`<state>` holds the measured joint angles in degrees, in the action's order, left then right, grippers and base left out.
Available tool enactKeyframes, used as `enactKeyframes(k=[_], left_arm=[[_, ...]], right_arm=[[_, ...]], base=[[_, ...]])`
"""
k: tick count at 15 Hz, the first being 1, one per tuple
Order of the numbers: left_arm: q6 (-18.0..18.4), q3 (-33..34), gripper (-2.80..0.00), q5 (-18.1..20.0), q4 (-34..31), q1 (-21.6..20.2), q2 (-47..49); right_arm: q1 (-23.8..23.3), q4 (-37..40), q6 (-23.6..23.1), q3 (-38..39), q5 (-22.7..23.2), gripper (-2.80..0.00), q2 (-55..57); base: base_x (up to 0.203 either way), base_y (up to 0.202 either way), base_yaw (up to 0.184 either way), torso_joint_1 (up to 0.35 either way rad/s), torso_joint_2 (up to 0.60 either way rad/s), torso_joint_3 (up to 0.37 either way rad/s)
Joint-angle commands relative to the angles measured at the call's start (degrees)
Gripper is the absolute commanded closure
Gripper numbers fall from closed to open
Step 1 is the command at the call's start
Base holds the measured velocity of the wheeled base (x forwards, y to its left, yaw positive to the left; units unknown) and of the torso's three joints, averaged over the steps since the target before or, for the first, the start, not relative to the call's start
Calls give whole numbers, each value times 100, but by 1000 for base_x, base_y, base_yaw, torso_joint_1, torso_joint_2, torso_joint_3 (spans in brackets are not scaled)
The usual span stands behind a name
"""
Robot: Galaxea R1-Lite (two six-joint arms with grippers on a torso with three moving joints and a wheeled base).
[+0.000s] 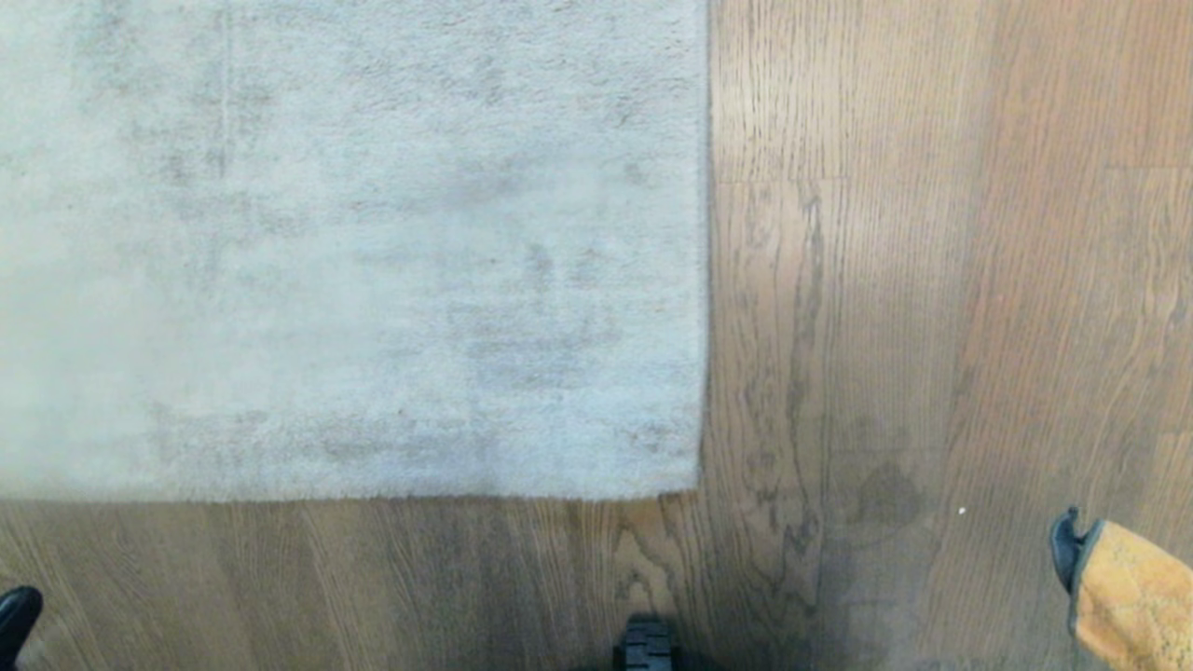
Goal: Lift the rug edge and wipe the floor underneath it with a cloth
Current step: Put down the rag
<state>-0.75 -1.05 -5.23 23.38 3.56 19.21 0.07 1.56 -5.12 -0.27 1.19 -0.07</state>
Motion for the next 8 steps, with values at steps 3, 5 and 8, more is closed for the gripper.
enactKeyframes(k=[3,5,8], left_arm=[[31,105,0,-5,9,92,-313],[31,105,0,-13,-66,143,-295],[39,105,0,-13,-272,189,-295]], right_arm=[[1,2,-6,0,4,0,7],[1,2,-6,0,4,0,7],[1,2,-6,0,4,0,7]], base=[[0,0,0,0,0,0],[0,0,0,0,0,0],[0,0,0,0,0,0]])
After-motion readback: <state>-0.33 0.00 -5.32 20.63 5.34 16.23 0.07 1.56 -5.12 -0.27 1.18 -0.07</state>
